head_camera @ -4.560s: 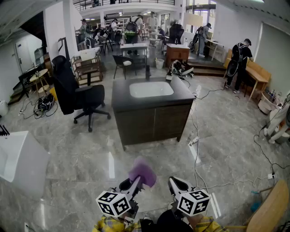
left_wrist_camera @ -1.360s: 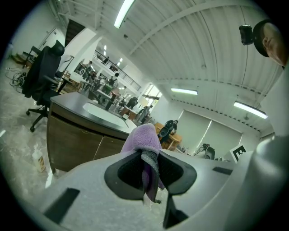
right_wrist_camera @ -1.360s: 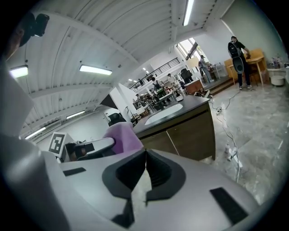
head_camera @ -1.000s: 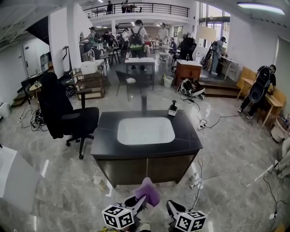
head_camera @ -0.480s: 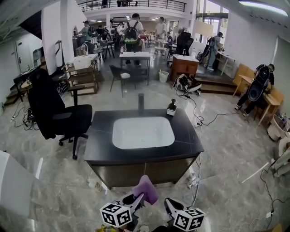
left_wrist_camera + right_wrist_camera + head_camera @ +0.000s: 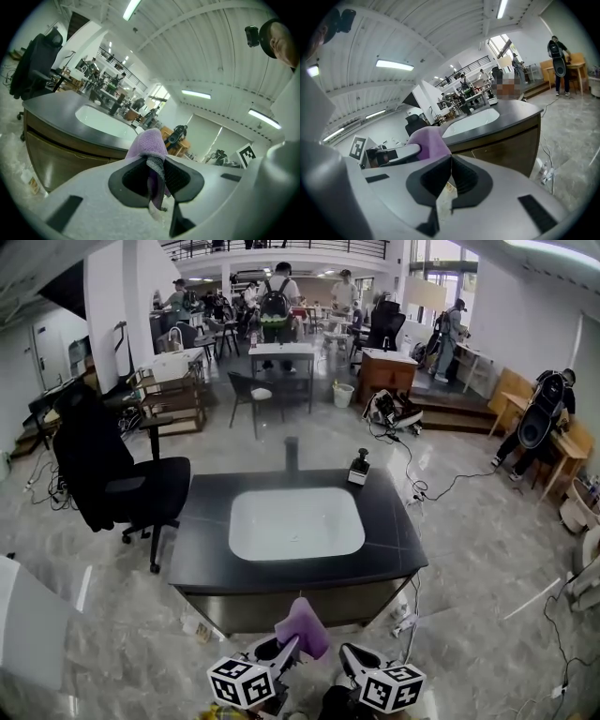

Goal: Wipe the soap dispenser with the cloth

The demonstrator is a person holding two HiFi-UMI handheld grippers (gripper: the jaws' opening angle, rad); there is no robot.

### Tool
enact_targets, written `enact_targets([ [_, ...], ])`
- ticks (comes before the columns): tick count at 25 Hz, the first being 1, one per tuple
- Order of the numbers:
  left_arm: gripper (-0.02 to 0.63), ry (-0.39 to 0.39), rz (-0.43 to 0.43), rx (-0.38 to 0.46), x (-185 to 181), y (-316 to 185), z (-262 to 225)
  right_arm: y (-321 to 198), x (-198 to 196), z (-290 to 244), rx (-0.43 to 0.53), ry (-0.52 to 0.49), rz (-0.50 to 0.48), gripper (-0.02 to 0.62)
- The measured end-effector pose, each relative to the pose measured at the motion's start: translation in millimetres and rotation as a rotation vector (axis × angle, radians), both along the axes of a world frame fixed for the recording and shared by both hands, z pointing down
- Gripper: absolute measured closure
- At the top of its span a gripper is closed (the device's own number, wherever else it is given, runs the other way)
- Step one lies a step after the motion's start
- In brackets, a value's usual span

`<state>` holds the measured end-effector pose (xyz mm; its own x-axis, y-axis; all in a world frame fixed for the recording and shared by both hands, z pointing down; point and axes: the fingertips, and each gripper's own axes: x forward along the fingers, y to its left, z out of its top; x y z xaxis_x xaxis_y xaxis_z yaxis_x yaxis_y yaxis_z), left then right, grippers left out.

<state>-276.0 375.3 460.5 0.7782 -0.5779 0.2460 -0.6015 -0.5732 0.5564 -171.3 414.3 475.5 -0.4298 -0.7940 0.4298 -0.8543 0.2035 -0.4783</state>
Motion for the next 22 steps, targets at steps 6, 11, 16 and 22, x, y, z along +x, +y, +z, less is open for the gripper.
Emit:
enact_targets([
  [6, 0.541, -0.007, -0.020, 0.025, 44, -44, -5, -50, 40, -6, 0.023, 0.005, -0.035, 0.591],
  [11, 0.541, -0.011, -0.040, 0.027, 82, -78, -12, -87, 74, -8, 0.020, -0.007, -0.062, 0.591],
  [16, 0.541, -0.025, -0.061, 0.033, 121, -108, -13, -122, 112, -12, 0.038, -0.018, -0.091, 0.591],
  [22, 0.541, -0.034, -0.070, 0.046, 165, -135, -17, -152, 155, -13, 0.042, -0.027, -0.107, 0.590],
])
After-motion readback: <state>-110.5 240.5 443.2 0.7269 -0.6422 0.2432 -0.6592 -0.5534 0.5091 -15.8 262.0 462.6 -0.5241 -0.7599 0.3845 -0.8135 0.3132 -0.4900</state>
